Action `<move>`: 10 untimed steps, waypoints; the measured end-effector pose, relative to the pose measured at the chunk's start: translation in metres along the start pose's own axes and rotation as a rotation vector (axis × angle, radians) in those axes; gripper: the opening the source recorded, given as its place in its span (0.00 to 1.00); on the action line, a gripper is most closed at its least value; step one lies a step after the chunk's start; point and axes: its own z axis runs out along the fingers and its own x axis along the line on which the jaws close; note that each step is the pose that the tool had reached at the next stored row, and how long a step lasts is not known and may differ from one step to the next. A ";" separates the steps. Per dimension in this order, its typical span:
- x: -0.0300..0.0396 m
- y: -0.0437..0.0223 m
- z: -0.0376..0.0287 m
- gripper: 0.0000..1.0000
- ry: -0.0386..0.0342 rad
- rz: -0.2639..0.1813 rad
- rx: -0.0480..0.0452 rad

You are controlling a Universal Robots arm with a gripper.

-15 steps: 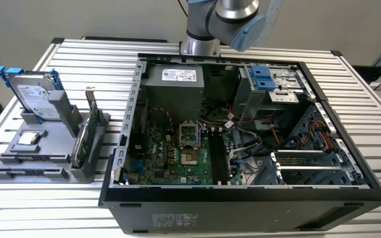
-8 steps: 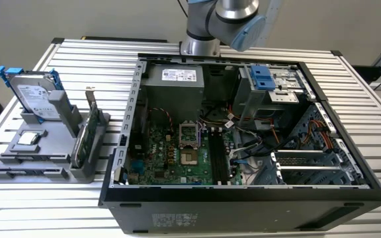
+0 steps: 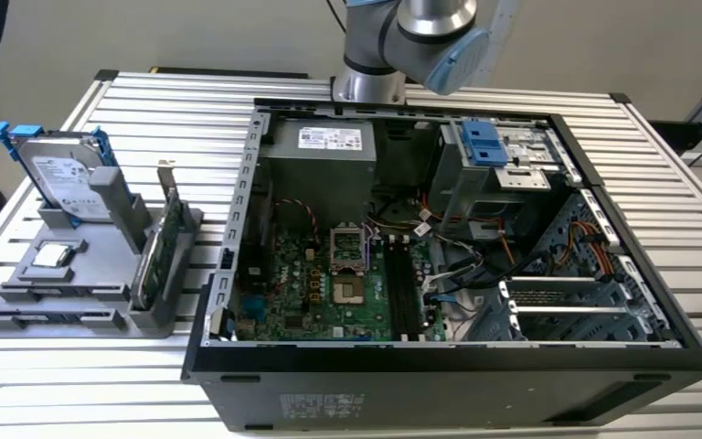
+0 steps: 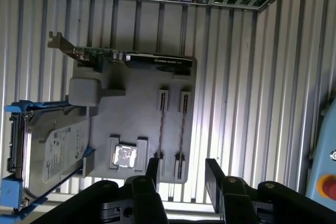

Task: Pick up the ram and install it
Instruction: 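Pick up the ram and move it above insertion slot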

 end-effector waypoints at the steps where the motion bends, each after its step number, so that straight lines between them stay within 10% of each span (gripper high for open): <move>1: 0.0000 0.0000 0.0009 1.00 0.0000 0.000 -0.0001; 10: 0.0001 -0.0002 0.0083 1.00 0.0000 0.000 -0.0001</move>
